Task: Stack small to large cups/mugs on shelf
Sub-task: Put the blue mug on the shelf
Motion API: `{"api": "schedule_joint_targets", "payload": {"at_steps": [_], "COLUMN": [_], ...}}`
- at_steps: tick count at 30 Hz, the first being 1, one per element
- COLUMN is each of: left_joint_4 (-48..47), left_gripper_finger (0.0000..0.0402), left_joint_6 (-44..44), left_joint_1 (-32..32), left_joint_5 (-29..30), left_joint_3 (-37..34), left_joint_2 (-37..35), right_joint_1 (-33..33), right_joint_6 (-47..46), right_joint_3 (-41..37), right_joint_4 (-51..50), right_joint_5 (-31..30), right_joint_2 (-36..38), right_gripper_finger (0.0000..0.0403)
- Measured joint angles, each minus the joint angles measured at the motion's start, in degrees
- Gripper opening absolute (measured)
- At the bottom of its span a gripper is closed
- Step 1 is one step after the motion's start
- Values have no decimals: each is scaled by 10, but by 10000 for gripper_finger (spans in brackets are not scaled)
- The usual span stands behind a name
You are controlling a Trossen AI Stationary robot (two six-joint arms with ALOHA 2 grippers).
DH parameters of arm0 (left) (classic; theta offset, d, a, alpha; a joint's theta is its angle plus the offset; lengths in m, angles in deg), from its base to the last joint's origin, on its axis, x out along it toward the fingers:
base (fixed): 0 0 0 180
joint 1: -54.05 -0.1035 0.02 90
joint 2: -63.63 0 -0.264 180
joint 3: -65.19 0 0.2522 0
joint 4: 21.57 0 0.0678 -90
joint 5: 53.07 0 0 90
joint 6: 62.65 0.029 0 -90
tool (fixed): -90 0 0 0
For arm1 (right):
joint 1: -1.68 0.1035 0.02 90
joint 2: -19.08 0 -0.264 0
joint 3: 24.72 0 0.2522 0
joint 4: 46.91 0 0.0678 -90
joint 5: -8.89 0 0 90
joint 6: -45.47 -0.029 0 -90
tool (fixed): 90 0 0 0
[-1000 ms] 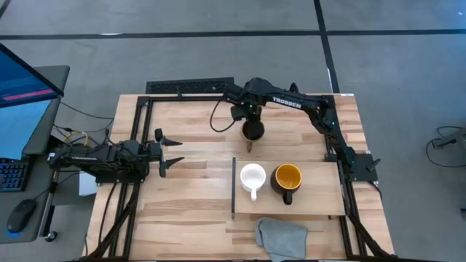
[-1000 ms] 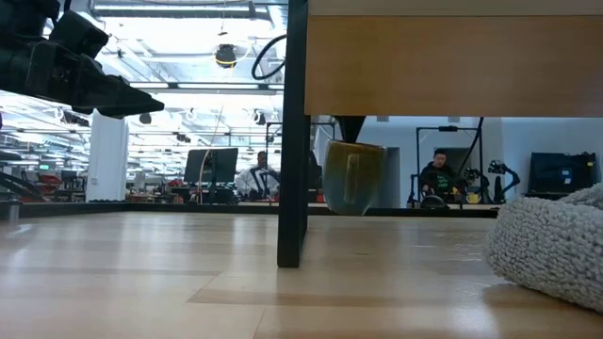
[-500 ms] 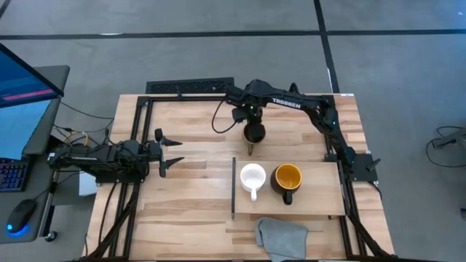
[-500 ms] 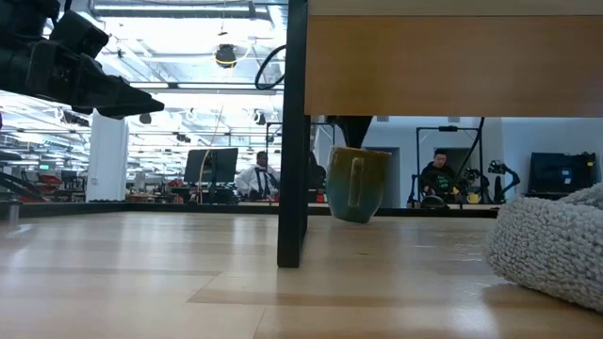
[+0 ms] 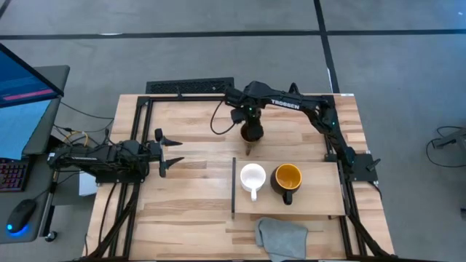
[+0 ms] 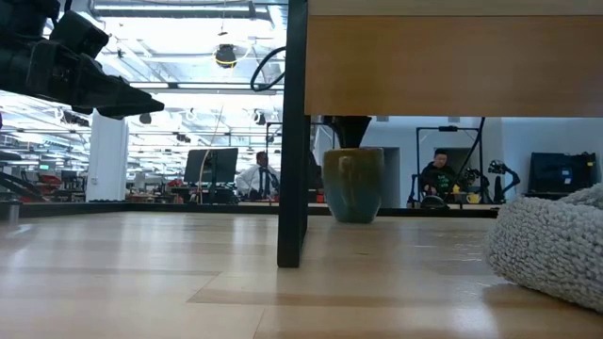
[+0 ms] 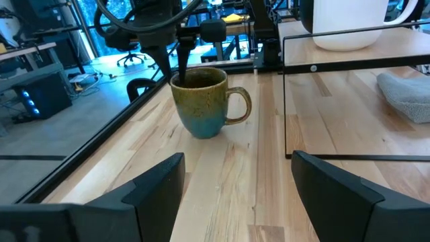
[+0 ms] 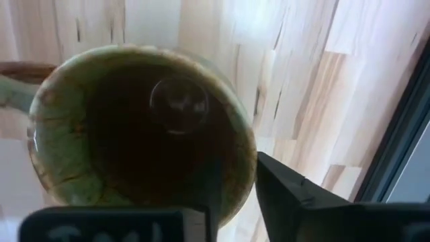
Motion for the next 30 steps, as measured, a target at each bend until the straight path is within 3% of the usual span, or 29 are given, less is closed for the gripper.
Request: {"api": "schedule_joint_targets", "payload": {"at_steps": [21,30], "left_joint_4": [0,0], "left_gripper_finger": [266,266], "left_joint_6": [0,0], "left_joint_1": [0,0], "left_joint_5": [0,0], "left_joint_3": [0,0], "left_joint_2": [0,0], "right_joint_1": [2,1], "right_joint_6": [-12,-44], "right_joint_3": [1,1], "right_joint_4": [22,35], "right_joint_5": [0,0], "right_joint_2": [0,0], "right_gripper_finger": [205,217]}}
